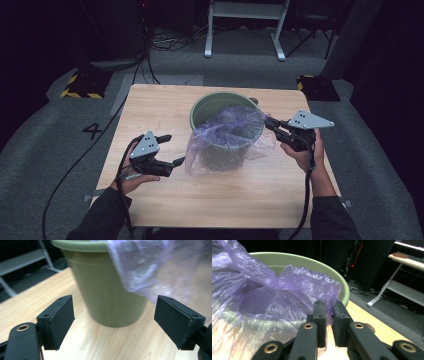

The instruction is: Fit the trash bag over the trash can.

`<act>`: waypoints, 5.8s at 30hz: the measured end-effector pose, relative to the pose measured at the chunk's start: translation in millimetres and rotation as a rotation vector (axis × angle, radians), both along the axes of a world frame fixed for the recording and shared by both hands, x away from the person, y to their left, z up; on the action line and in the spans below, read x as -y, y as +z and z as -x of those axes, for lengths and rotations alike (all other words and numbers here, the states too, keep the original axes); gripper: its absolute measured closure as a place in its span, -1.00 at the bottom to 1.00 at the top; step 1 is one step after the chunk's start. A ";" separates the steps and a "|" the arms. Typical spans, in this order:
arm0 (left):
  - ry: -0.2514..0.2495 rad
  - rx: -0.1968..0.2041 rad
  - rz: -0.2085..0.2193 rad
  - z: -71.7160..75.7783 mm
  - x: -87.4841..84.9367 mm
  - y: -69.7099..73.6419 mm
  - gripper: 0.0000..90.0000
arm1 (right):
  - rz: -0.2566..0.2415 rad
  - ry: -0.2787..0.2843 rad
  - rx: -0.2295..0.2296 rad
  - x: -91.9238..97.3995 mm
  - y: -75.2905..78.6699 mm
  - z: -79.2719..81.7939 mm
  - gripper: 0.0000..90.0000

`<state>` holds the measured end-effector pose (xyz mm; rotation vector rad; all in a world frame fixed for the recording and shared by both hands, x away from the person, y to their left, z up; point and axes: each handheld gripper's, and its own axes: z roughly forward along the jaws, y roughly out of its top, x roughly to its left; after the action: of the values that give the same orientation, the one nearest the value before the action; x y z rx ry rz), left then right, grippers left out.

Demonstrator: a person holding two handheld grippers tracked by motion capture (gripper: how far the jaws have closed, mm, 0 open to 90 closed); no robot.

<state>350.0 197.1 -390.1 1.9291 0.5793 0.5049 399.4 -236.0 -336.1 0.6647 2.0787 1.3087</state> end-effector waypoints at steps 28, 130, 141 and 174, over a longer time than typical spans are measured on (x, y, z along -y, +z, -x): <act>-0.233 0.098 0.140 44.1 35.7 67.4 -0.67 | -0.028 -0.037 0.015 -2.4 4.5 4.3 0.80; 0.029 -0.035 0.048 -87.5 27.7 6.3 0.99 | -0.189 -0.088 -0.127 5.7 -17.4 2.2 0.90; 0.045 -0.074 0.030 -103.3 38.7 -4.9 0.99 | -0.195 -0.128 -0.166 23.3 -50.3 -4.8 1.00; 0.059 -0.047 0.022 -110.8 39.7 -1.6 0.97 | -0.305 -0.085 -0.222 3.4 11.7 -61.3 0.39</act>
<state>460.7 157.4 -391.7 1.9123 0.6714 0.4895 460.7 -239.4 -324.4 1.0617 2.0106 1.5804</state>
